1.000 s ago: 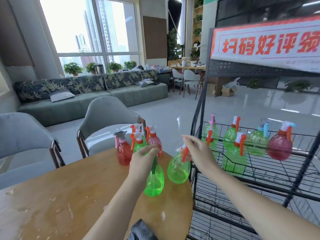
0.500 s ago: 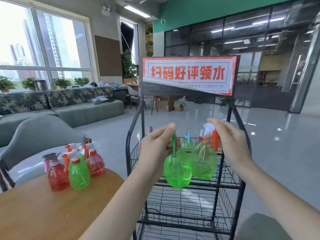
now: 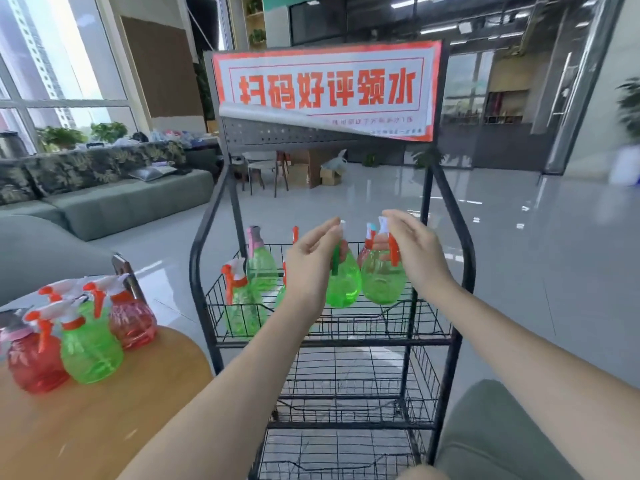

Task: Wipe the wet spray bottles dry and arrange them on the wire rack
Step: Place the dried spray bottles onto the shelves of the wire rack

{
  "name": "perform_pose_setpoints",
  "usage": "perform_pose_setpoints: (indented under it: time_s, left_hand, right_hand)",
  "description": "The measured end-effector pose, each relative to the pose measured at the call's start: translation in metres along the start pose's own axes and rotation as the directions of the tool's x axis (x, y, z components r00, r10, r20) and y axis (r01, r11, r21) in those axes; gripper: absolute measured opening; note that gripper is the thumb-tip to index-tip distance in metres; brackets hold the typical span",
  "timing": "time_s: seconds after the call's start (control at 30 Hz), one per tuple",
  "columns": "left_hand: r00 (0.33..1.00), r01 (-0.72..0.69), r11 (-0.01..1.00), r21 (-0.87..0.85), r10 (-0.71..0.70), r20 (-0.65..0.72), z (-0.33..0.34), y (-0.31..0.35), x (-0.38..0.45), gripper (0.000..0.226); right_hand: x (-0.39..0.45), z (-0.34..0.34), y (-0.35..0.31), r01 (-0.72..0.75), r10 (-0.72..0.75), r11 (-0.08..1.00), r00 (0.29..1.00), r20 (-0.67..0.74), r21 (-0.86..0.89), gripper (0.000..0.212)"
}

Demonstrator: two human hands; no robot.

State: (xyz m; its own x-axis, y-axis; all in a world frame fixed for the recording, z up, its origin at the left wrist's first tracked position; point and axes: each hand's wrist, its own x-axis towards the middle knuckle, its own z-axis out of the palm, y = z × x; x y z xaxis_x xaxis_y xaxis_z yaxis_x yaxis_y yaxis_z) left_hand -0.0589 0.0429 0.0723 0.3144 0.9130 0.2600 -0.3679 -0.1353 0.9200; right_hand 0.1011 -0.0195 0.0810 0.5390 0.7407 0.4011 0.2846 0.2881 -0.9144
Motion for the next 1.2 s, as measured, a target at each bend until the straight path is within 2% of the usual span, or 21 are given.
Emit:
perform_pose_setpoints:
  time_s: [0.17, 0.3, 0.47, 0.57, 0.7, 0.77, 0.83, 0.93, 1.0, 1.07, 1.13, 1.2]
  left_hand:
    - [0.999, 0.047, 0.999, -0.003, -0.047, -0.02, -0.012, -0.027, 0.011, 0.014]
    - [0.997, 0.076, 0.996, 0.05, -0.074, -0.03, -0.025, -0.054, 0.017, 0.026]
    - [0.994, 0.11, 0.992, 0.06, -0.11, -0.008, -0.029, -0.063, 0.016, 0.033]
    - [0.992, 0.118, 0.985, 0.124, -0.122, 0.025, -0.029, -0.065, 0.018, 0.033]
    - [0.992, 0.118, 0.977, 0.176, -0.125, 0.027, -0.031, -0.063, 0.02, 0.037]
    - [0.992, 0.117, 0.972, 0.202, -0.124, 0.021, -0.031, -0.061, 0.018, 0.046]
    - [0.994, 0.1, 0.947, 0.304, -0.11, 0.016, -0.032, -0.058, 0.014, 0.062]
    - [0.998, 0.032, 0.851, 0.524, -0.057, 0.032, -0.034, -0.048, 0.002, 0.071]
    - [0.998, 0.004, 0.815, 0.58, -0.035, 0.042, -0.038, -0.038, -0.01, 0.076]
    - [0.999, -0.013, 0.798, 0.603, -0.011, 0.036, -0.049, -0.026, -0.024, 0.077]
    - [0.999, -0.047, 0.801, 0.597, 0.04, 0.025, -0.066, -0.014, -0.04, 0.069]
    - [0.995, -0.072, 0.813, 0.578, 0.097, -0.013, -0.09, -0.001, -0.055, 0.059]
  right_hand:
    - [0.004, 0.013, 0.032, -0.076, 0.076, 0.997, 0.997, 0.018, -0.007, 0.029]
    - [0.002, 0.013, 0.051, -0.117, 0.119, 0.992, 0.991, 0.058, -0.041, 0.032]
    - [-0.004, 0.012, 0.062, -0.165, 0.168, 0.986, 0.983, 0.077, -0.038, 0.031]
    - [-0.005, 0.011, 0.061, -0.179, 0.184, 0.982, 0.98, 0.078, -0.063, 0.032]
    - [-0.008, 0.008, 0.055, -0.148, 0.168, 0.971, 0.981, 0.1, -0.187, 0.038]
    - [-0.01, 0.006, 0.051, -0.138, 0.171, 0.959, 0.979, 0.113, -0.249, 0.041]
    - [-0.014, 0.001, 0.045, -0.12, 0.174, 0.929, 0.976, 0.128, -0.351, 0.046]
    - [-0.021, -0.009, 0.034, -0.099, 0.173, 0.852, 0.98, 0.099, -0.514, 0.06]
    - [-0.027, -0.013, 0.023, -0.067, 0.12, 0.774, 0.992, 0.042, -0.63, 0.067]
    - [-0.038, -0.01, 0.008, 0.006, 0.002, 0.71, 1.0, 0.01, -0.704, 0.061]
    - [-0.052, 0.005, -0.008, 0.119, -0.129, 0.689, 0.991, 0.041, -0.715, 0.053]
    - [-0.066, 0.032, -0.02, 0.22, -0.195, 0.681, 0.974, 0.117, -0.699, 0.051]
